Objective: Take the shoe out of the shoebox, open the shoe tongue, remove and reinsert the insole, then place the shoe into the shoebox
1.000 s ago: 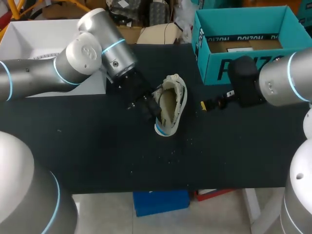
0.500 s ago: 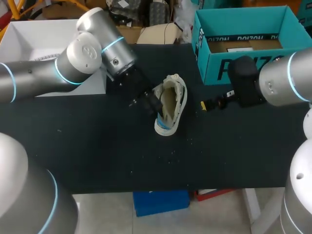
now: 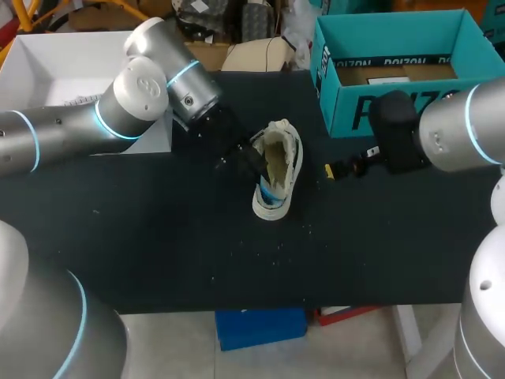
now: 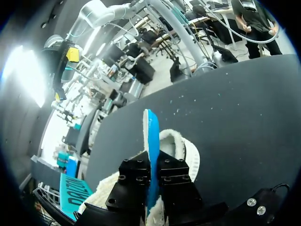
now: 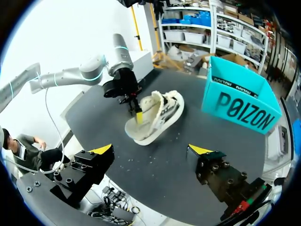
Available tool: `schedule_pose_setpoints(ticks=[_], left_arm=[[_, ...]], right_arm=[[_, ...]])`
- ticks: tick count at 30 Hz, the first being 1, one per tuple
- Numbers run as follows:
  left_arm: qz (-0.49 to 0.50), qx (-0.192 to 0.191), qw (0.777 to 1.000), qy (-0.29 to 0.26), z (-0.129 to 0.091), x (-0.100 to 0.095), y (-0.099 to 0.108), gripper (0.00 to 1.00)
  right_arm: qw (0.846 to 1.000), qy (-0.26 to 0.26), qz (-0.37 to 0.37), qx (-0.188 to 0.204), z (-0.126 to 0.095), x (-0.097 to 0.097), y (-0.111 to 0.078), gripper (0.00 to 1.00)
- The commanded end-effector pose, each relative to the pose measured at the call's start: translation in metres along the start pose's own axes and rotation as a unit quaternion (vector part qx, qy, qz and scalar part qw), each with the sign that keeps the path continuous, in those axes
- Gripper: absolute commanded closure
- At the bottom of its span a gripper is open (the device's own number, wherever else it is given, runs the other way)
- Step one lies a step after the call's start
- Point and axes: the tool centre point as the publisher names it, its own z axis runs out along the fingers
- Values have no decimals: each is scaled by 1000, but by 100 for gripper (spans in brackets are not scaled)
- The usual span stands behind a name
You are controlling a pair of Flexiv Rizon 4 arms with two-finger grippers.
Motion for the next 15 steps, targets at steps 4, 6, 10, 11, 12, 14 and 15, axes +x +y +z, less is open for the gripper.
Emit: schedule_pose_setpoints(ticks=[4, 6, 10, 11, 12, 14, 15], left_arm=[[3, -3, 1000, -16, -1, 5, 4, 100], [2, -5, 1000, -17, -2, 6, 5, 100], [-6, -17, 1000, -23, -5, 6, 8, 100], [-8, -25, 999, -23, -6, 6, 10, 100], [-14, -31, 999, -27, -7, 5, 11, 100], [-20, -39, 999, -24, -8, 4, 13, 100], [-21, -40, 999, -23, -8, 3, 14, 100]], right_arm=[[1000, -1, 0, 1, 0, 1, 1, 0], [1000, -1, 0, 1, 0, 1, 1, 0], [1000, -1, 0, 1, 0, 1, 1, 0], [1000, -1, 0, 1, 0, 1, 1, 0], [1000, -1, 0, 1, 0, 1, 1, 0], [1000, -1, 0, 1, 0, 1, 1, 0], [1000, -1, 0, 1, 0, 1, 1, 0]])
